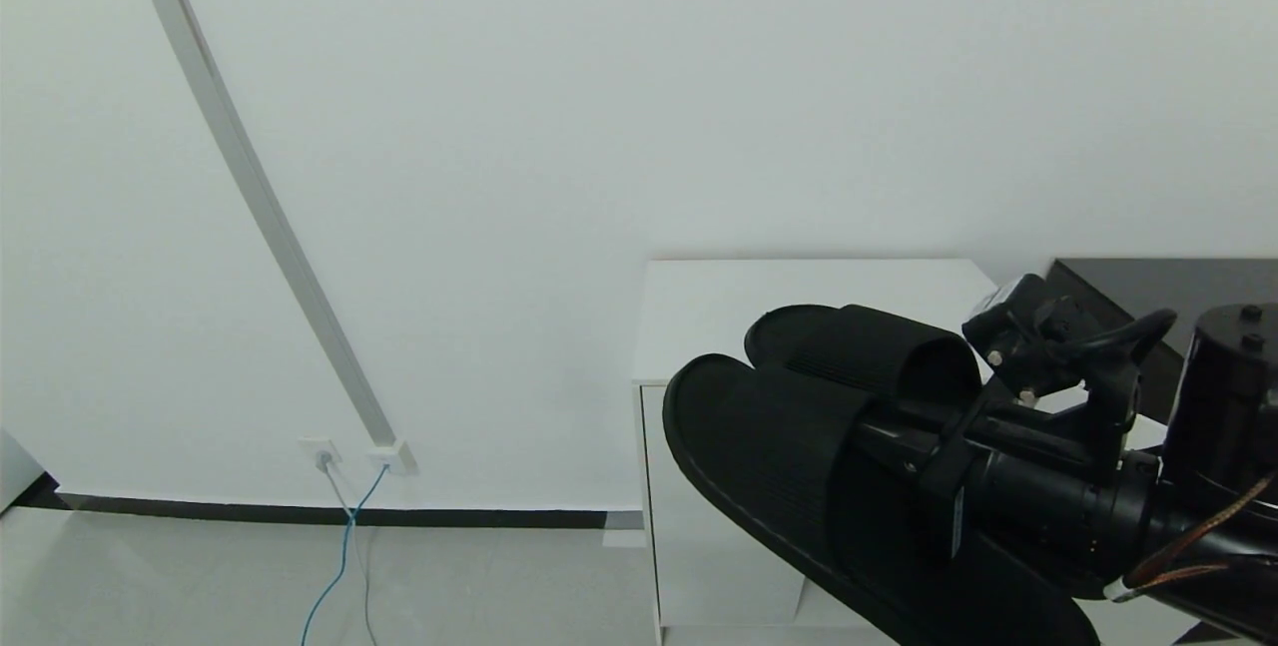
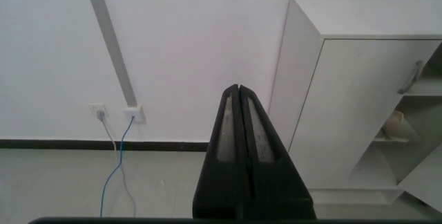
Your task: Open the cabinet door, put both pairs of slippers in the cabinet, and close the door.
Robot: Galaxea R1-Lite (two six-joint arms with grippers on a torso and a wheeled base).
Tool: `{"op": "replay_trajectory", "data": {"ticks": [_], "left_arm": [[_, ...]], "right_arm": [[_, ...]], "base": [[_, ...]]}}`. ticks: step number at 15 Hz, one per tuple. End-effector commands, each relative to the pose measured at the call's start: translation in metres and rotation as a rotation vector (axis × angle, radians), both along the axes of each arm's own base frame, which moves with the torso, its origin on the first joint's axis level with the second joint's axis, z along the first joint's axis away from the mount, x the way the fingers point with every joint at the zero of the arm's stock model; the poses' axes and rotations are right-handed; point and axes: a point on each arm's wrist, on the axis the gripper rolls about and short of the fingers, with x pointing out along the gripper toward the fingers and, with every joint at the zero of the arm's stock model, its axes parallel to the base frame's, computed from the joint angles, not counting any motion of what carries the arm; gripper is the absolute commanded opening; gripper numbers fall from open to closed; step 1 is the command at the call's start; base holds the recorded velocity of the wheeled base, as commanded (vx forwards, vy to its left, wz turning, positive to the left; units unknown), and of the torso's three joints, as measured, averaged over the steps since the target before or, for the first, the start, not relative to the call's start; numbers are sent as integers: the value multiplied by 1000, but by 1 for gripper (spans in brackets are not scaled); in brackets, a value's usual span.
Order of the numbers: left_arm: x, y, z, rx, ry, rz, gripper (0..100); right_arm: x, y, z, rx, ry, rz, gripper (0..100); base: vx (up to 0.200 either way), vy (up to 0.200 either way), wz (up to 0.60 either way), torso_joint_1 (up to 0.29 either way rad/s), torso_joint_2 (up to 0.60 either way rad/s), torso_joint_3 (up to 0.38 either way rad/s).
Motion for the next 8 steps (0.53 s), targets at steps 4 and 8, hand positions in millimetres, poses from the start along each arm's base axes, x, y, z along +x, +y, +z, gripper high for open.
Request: {"op": "replay_trajectory", "data": {"ticks": [4, 8], "left_arm": [[0, 0, 0, 0, 1, 3, 0], [0, 0, 0, -1, 0, 0, 0]], "right_arm": [[1, 1, -2, -6, 6, 1, 0], [0, 0, -4, -12, 13, -1, 0]], "base": [[0, -150, 0, 2, -2, 1], [0, -200, 0, 5, 4, 1]]}}
